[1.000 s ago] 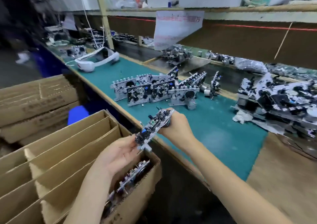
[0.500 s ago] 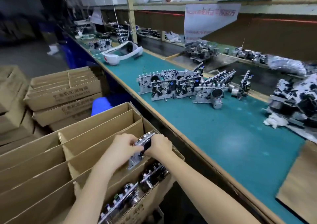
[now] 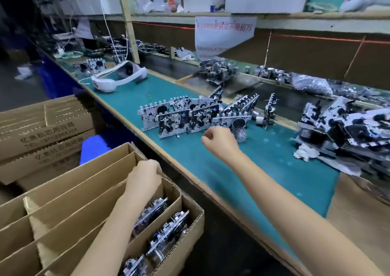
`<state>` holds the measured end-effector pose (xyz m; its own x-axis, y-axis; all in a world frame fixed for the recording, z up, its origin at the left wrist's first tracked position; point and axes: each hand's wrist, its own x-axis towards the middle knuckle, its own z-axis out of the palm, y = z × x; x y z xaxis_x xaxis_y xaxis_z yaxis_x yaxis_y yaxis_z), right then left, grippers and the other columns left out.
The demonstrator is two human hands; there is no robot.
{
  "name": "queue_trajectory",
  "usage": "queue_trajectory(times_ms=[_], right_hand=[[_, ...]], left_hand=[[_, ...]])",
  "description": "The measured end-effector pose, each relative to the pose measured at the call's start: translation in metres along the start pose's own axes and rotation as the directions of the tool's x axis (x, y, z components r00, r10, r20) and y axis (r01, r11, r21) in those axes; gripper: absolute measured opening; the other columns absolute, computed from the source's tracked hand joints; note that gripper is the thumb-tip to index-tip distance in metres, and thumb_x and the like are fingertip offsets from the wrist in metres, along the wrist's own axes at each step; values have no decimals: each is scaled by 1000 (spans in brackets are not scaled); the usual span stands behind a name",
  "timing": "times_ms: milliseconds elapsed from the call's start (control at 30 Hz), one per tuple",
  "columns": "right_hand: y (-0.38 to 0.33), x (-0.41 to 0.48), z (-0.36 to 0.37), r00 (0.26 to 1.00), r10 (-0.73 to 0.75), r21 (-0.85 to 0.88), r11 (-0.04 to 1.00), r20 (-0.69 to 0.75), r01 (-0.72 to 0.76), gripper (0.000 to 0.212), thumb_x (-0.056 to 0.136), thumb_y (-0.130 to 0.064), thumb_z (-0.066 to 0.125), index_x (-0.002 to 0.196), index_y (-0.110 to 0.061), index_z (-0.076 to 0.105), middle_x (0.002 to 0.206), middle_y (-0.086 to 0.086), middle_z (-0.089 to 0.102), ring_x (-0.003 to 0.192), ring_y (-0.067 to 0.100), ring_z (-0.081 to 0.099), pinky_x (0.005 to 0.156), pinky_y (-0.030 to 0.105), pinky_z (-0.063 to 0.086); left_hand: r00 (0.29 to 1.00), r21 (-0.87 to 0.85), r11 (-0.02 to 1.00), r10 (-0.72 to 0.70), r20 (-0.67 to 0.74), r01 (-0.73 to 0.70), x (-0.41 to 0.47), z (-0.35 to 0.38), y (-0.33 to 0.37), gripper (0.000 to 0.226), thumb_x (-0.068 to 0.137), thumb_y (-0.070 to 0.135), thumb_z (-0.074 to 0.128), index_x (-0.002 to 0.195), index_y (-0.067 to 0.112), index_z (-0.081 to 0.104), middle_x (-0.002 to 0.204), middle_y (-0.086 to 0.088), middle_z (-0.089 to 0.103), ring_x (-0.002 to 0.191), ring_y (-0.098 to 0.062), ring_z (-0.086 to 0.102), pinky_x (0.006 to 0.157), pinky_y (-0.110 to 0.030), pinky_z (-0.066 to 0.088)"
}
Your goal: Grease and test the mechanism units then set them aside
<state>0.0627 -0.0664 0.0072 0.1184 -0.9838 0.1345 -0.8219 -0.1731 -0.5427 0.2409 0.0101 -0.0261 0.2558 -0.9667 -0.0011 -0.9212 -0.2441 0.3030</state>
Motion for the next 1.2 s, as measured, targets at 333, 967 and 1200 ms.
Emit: queue_trajectory(times_ms=[333,967,1200], right_hand=[[52,72,-39,997,63,-353,935,44,-43,34,93,-17,50,123,-6,42,131,14,39,108,33,51,71,35,36],[111,85,-80,997,73,-579,814,38,-37,29,91,-1,41,114,-9,56,103,10,39,88,28,50,64,33,35],[96,84,-83,992,103,-514,856,70,-53,42,83,-3,44,124,-13,50,120,13,38,79,29,54,59,33,37]], left_hand=[[952,-84,961,244,-185,-262,120,-9,123,28,91,3,53,119,-2,54,118,-20,57,110,-35,54,86,-40,42],[937,184,922,348,-13,-340,150,22,167,16,92,-2,48,108,-1,51,119,-21,49,109,-37,52,80,-38,42],[957,224,950,252,-144,-216,168,-5,145,32,100,28,43,104,0,59,114,-20,59,108,-34,53,95,-41,39]])
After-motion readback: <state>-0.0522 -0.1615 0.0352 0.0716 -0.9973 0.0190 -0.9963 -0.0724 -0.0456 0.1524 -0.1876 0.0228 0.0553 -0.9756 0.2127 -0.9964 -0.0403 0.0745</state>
